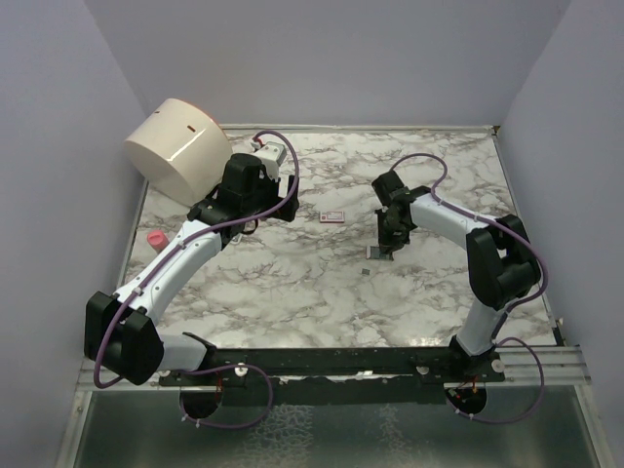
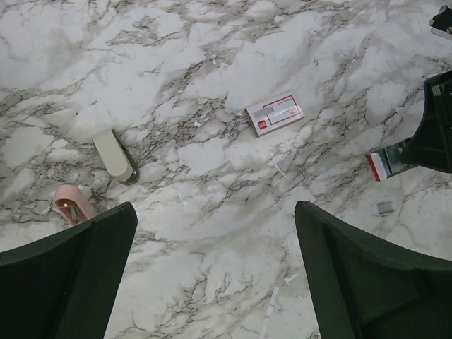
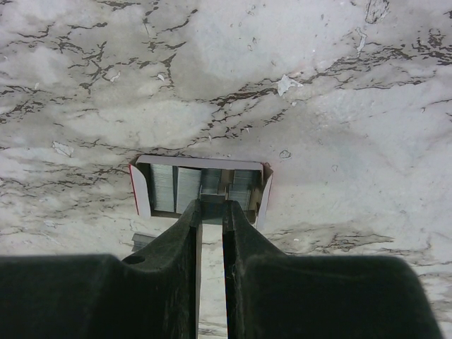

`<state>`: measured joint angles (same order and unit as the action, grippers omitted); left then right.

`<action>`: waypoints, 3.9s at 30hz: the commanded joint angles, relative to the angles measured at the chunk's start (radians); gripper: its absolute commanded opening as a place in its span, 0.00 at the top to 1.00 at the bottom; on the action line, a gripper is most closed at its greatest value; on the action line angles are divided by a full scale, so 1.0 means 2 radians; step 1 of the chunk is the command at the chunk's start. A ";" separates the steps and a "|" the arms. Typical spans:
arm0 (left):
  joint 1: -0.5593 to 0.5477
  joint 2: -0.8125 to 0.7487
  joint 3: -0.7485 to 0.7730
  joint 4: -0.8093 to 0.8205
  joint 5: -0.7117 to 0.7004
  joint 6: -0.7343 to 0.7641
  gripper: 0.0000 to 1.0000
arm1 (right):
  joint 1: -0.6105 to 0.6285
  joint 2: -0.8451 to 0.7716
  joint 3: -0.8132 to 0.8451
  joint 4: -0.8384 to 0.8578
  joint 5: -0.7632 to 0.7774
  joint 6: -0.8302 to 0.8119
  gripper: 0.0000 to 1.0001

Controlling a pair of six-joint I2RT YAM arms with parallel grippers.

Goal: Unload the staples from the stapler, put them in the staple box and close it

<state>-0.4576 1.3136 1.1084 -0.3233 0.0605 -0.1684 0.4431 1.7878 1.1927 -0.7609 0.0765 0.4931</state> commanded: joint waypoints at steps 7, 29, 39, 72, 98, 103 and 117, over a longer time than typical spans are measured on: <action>0.002 -0.001 0.001 0.002 0.007 0.004 0.02 | -0.002 0.005 0.003 0.000 0.011 0.009 0.87; 0.001 -0.002 0.000 0.002 0.008 0.004 0.02 | -0.002 0.013 0.005 -0.006 0.019 0.013 0.86; 0.000 -0.002 0.000 0.002 0.008 0.003 0.03 | -0.003 0.010 0.003 -0.007 0.030 0.017 0.86; -0.001 -0.001 0.000 0.002 0.010 0.004 0.02 | -0.006 -0.025 0.000 0.016 -0.021 0.001 0.64; -0.001 0.002 0.000 0.003 0.013 0.004 0.02 | -0.067 -0.086 -0.042 0.036 -0.061 -0.052 0.51; -0.001 0.008 0.003 0.002 0.025 0.001 0.02 | -0.002 -0.125 -0.046 0.021 -0.075 -0.057 0.50; -0.004 0.027 -0.014 0.030 0.072 -0.010 0.03 | 0.011 -0.151 -0.123 0.130 -0.248 -0.118 0.47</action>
<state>-0.4606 1.3548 1.0954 -0.2985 0.1570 -0.1768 0.4599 1.4185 0.9409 -0.5999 -0.2077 0.3359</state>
